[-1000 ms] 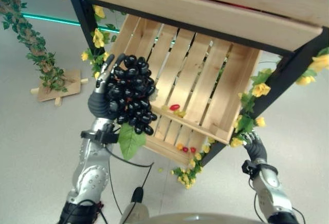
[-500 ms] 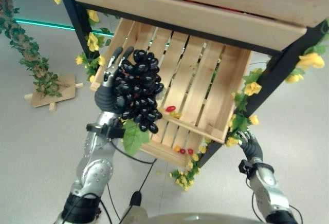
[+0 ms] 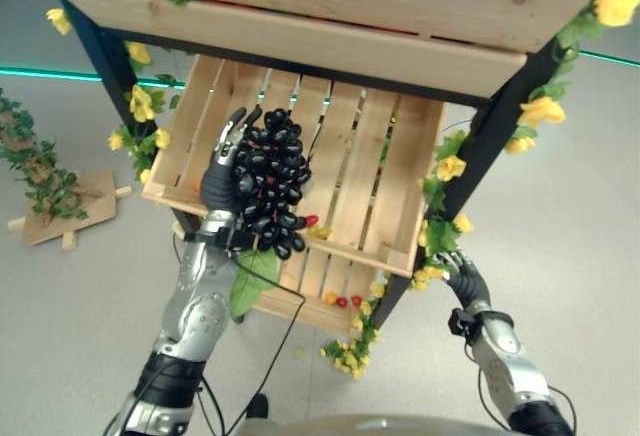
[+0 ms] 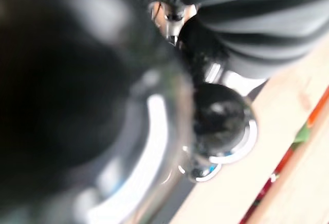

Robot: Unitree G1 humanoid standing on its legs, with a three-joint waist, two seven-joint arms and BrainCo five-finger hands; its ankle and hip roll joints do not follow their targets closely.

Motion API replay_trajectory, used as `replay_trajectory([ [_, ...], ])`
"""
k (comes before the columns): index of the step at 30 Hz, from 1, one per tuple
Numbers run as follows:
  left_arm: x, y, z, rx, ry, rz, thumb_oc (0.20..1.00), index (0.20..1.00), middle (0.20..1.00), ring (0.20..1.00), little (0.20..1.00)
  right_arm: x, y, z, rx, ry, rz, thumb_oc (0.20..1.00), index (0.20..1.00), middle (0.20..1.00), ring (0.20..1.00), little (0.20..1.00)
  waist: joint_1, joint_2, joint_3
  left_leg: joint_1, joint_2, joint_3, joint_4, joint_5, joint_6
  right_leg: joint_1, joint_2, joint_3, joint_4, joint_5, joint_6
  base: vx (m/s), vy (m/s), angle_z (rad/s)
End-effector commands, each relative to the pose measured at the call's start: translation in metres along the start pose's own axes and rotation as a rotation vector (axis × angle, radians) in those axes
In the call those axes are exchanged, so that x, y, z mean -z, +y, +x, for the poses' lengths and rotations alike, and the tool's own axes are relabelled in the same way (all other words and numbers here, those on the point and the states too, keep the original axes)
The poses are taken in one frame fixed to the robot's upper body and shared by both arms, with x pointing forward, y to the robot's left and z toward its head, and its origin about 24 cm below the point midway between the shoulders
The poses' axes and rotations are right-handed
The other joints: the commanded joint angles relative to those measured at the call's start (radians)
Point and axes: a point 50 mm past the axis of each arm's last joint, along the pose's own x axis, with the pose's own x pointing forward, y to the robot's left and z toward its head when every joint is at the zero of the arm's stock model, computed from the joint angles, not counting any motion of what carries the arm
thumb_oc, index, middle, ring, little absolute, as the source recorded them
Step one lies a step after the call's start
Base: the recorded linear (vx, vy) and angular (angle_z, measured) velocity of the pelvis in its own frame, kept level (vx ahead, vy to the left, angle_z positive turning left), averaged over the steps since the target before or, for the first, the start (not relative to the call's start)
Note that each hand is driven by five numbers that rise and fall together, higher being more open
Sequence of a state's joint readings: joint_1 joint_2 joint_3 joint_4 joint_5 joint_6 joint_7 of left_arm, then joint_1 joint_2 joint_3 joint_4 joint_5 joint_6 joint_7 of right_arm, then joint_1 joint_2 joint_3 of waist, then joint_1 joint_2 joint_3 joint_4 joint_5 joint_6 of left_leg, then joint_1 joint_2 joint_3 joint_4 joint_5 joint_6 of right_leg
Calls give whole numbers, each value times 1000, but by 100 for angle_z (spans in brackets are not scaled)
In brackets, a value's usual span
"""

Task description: Pick up the fruits from the basket on one side to the basket on the other side

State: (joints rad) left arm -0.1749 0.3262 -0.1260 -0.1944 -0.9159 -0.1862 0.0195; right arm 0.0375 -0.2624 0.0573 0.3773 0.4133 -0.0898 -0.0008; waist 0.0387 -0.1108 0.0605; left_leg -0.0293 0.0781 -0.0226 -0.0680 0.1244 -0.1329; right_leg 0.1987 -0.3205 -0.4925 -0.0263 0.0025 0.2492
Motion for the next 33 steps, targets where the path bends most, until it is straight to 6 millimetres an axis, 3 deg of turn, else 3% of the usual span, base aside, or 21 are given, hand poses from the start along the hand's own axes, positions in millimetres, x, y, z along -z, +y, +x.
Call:
replay_trajectory([
  [1,-24,-1,31,-4,-175,58,200,200,200,200,200,-38,5,19,-56,-130,-62,1000,1000,1000,1000,1000,6,32,-25,129,-66,59,-10,-143,101,-123,49,16,44,146,-55,42,15,-31],
  [7,-35,14,48,-98,-219,128,200,200,200,200,200,-36,10,21,-86,-119,-73,1000,1000,1000,1000,1000,-12,29,-36,140,-63,82,-14,-148,97,-125,57,40,36,150,-52,22,12,-18],
  [15,-75,32,84,-213,-309,264,200,200,200,200,200,-33,21,23,-135,-99,-89,1000,1000,1000,1000,1000,-42,32,-53,153,-55,110,-17,-152,91,-129,71,68,27,150,-46,23,8,-15],
  [24,-100,46,103,-306,-323,381,216,216,216,216,216,-32,26,24,-160,-98,-98,1000,1000,1000,1000,1000,-60,36,-55,159,-54,125,-19,-156,87,-132,80,84,21,145,-44,5,1,-6],
  [25,-100,49,103,-322,-314,397,953,953,953,953,953,-32,27,24,-162,-99,-100,1000,1000,1000,1000,1000,-61,37,-54,160,-53,126,-19,-156,88,-133,81,85,21,144,-45,0,0,0],
  [26,-100,51,104,-334,-310,409,1000,1000,1000,1000,1000,-32,27,24,-162,-99,-100,1000,1000,1000,1000,1000,-61,38,-54,160,-53,126,-19,-156,88,-133,82,85,21,144,-45,0,0,0],
  [29,-106,55,104,-348,-285,555,1000,1000,1000,1000,1000,-33,26,23,-162,-108,-103,1000,1000,1000,1000,1000,-63,40,-52,161,-52,128,-19,-156,88,-135,82,88,22,144,-45,0,0,-1],
  [32,-108,56,104,-364,-296,586,1000,1000,1000,1000,1000,-34,25,23,-163,-115,-103,1000,1000,1000,1000,1000,-63,38,-50,161,-53,128,-19,-156,88,-134,82,88,21,143,-45,-2,0,-6],
  [33,-115,60,105,-365,-269,758,1000,1000,1000,1000,1000,-34,21,22,-154,-119,-111,1000,1000,1000,1000,1000,-63,40,-50,161,-53,129,-19,-156,88,-134,82,88,21,142,-45,-6,0,-7],
])
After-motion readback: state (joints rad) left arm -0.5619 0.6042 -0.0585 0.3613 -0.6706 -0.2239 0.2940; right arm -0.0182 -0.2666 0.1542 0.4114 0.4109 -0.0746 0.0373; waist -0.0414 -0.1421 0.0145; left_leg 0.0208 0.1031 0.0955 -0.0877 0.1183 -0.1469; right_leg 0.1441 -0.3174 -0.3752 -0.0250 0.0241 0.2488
